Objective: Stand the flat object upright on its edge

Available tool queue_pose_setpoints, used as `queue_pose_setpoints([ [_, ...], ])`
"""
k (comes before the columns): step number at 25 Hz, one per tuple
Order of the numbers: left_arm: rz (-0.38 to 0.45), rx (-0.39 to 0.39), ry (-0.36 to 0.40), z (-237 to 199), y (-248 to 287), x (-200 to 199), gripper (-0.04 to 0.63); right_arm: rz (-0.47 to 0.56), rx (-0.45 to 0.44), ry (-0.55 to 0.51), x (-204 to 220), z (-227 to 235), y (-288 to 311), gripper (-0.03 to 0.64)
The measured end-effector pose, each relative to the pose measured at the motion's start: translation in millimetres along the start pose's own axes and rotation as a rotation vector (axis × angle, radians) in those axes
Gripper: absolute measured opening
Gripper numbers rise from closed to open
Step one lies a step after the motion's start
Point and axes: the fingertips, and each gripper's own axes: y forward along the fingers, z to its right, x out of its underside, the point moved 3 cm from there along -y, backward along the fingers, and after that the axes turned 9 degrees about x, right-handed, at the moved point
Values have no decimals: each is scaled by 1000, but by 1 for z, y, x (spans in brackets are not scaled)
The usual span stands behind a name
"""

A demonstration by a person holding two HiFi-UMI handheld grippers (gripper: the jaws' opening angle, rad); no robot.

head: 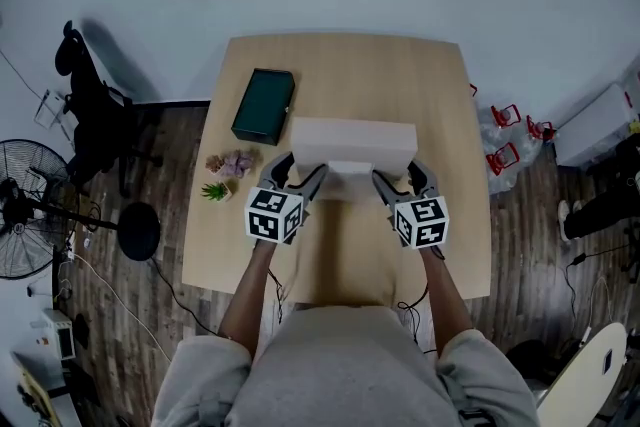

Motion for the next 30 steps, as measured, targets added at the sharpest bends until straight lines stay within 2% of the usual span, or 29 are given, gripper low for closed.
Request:
queue_pose_setpoints([
  [12, -13, -12, 16, -31, 23, -11, 284, -7, 9, -10, -10, 7, 41, 331],
  [22, -45, -30, 6, -46, 31, 3, 284, -30, 7, -51, -2, 6, 61, 331],
  [30, -41, -41, 30, -49, 31, 5, 284, -12, 10, -53, -2, 5, 62, 333],
])
